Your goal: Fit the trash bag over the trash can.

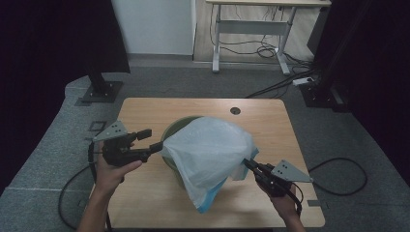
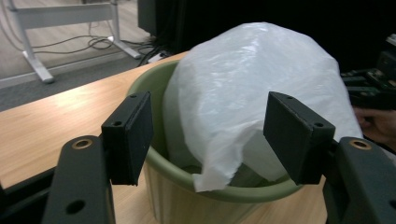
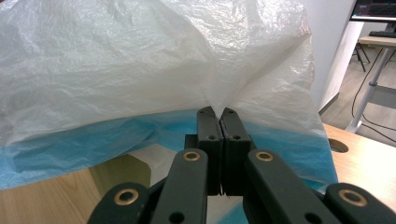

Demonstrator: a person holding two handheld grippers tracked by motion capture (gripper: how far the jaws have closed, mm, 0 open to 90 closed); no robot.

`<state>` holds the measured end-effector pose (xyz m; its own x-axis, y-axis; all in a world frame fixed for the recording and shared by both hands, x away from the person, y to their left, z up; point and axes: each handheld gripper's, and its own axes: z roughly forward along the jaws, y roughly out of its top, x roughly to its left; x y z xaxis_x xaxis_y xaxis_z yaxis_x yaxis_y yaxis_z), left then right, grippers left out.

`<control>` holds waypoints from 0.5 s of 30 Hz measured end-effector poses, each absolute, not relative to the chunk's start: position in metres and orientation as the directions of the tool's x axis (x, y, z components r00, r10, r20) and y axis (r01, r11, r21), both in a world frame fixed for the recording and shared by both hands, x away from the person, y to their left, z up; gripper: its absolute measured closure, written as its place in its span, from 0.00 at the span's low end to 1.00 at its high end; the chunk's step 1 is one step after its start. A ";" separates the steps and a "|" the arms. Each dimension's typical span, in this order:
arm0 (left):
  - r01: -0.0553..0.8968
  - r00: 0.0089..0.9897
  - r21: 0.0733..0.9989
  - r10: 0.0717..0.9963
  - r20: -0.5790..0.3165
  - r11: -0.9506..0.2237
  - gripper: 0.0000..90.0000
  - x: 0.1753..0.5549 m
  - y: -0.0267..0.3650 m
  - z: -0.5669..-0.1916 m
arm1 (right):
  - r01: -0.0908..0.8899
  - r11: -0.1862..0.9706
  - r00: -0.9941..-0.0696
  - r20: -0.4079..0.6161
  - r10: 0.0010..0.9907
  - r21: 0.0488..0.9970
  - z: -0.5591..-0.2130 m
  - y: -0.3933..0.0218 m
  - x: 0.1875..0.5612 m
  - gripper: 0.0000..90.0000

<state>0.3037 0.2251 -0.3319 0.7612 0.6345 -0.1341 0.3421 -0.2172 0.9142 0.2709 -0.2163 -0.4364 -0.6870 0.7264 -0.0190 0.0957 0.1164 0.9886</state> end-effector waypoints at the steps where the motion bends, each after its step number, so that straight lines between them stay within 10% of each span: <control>1: 0.337 0.769 0.915 0.626 -0.131 -0.222 0.37 0.303 0.223 -0.331 | 0.097 0.120 -0.688 -0.021 0.726 0.988 -0.436 -0.216 0.271 0.97; 15: 0.262 0.842 0.897 0.538 -0.032 -0.356 0.38 0.298 0.170 -0.314 | 0.088 0.138 -0.695 -0.039 0.718 0.987 -0.430 -0.208 0.272 0.97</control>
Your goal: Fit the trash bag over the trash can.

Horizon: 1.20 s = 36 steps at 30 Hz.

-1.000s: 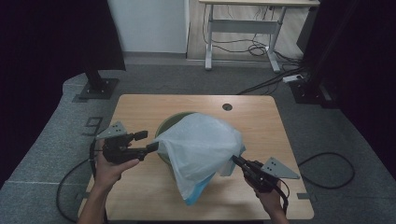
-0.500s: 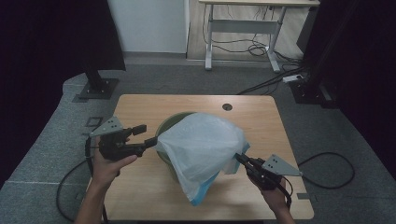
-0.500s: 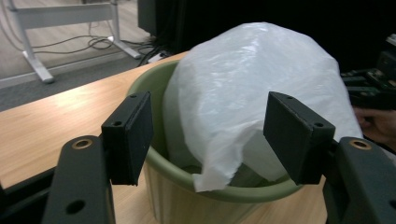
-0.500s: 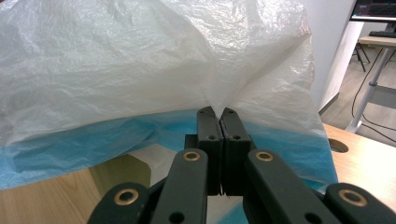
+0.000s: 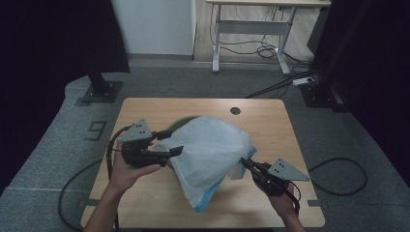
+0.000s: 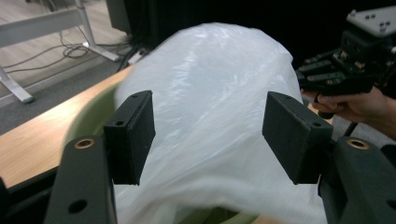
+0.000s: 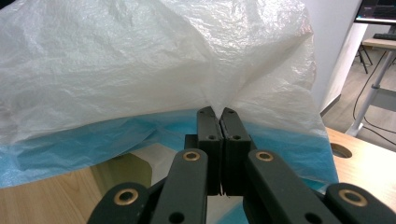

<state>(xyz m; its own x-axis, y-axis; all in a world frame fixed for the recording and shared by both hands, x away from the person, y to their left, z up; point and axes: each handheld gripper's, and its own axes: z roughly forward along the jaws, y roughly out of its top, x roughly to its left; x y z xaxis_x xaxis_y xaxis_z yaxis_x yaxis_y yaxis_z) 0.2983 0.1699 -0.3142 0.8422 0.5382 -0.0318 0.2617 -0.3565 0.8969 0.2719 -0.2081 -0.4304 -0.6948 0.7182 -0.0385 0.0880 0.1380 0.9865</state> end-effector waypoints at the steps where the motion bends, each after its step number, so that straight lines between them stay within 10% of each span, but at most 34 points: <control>1: 0.262 0.846 0.892 0.532 -0.028 -0.370 0.38 0.299 0.165 -0.315 | 0.088 0.138 -0.695 -0.038 0.718 0.987 -0.430 -0.208 0.272 0.97; 28: 0.264 0.891 0.827 0.453 -0.012 -0.497 0.35 0.299 0.110 -0.343 | 0.085 0.111 -0.727 -0.015 0.687 0.990 -0.428 -0.196 0.267 0.97; 36: 0.247 0.905 0.811 0.425 0.002 -0.530 0.60 0.298 0.101 -0.352 | 0.070 0.109 -0.739 -0.022 0.674 0.992 -0.423 -0.189 0.266 0.97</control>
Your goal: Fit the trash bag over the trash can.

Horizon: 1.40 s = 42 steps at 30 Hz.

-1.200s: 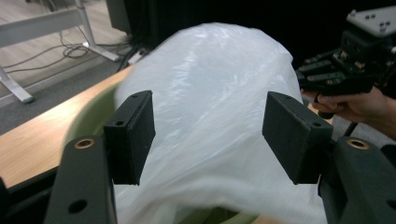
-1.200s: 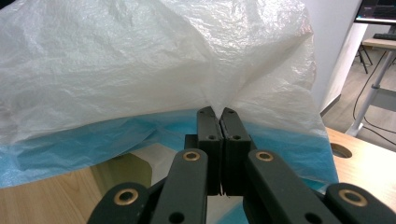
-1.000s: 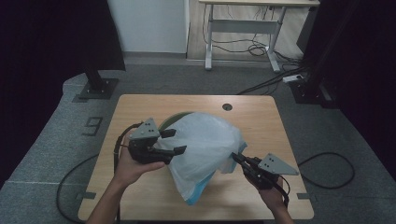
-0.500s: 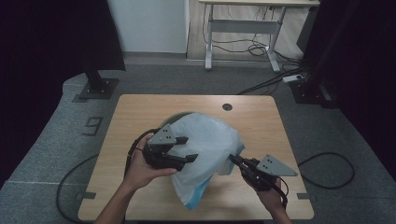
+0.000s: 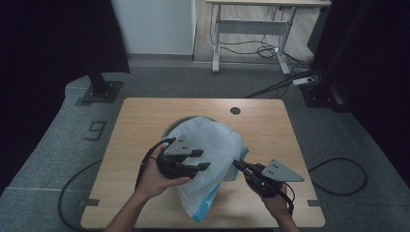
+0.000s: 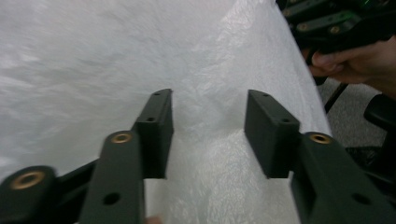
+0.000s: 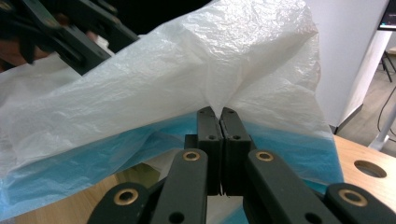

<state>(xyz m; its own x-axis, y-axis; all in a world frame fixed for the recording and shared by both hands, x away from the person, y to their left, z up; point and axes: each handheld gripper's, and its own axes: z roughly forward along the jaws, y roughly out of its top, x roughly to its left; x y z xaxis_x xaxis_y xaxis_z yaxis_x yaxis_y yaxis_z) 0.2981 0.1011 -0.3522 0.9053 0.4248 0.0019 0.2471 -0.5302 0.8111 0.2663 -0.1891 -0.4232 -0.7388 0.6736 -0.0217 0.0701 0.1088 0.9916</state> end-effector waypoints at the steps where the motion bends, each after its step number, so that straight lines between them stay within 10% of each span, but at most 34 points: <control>1: 0.248 0.906 0.808 0.423 0.001 -0.534 0.60 0.298 0.100 -0.354 | 0.068 0.110 -0.740 -0.023 0.672 0.992 -0.423 -0.189 0.266 0.97; 23: 0.267 0.906 0.810 0.424 -0.026 -0.522 0.27 0.278 0.083 -0.350 | 0.106 0.153 -0.711 -0.033 0.703 0.982 -0.418 -0.178 0.264 0.97; 36: 0.299 0.904 0.807 0.423 -0.068 -0.509 0.89 0.287 0.085 -0.361 | 0.101 0.143 -0.721 -0.027 0.693 0.984 -0.416 -0.177 0.262 0.97; 42: 0.323 0.904 0.826 0.408 -0.126 -0.462 1.00 0.293 0.096 -0.358 | 0.101 0.140 -0.721 -0.025 0.692 0.985 -0.416 -0.179 0.263 0.94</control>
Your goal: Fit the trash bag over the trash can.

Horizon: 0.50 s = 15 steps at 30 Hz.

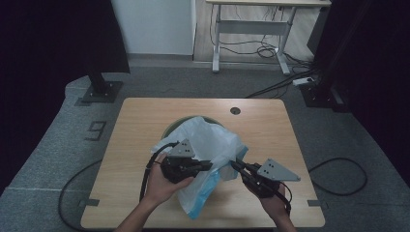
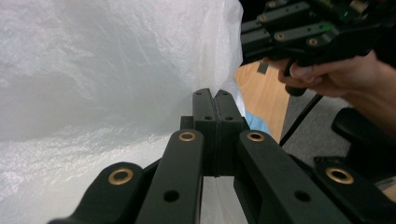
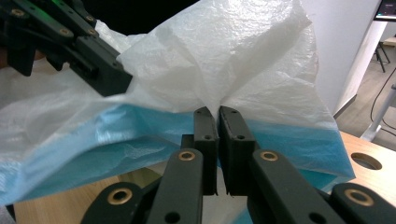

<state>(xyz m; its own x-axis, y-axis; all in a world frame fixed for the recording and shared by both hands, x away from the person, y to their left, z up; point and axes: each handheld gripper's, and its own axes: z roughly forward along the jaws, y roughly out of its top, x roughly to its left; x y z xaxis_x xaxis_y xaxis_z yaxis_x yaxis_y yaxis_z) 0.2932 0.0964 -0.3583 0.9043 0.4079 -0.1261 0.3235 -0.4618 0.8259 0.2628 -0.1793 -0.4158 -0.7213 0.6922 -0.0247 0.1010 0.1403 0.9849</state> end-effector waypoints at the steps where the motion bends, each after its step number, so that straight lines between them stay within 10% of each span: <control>1: 0.328 0.904 0.827 0.407 -0.134 -0.456 1.00 0.294 0.098 -0.358 | 0.102 0.137 -0.723 -0.022 0.691 0.985 -0.416 -0.180 0.263 0.93; 15: 0.346 0.883 0.871 0.434 -0.177 -0.349 1.00 0.300 0.113 -0.353 | 0.072 0.109 -0.707 -0.026 0.707 0.991 -0.423 -0.183 0.253 0.50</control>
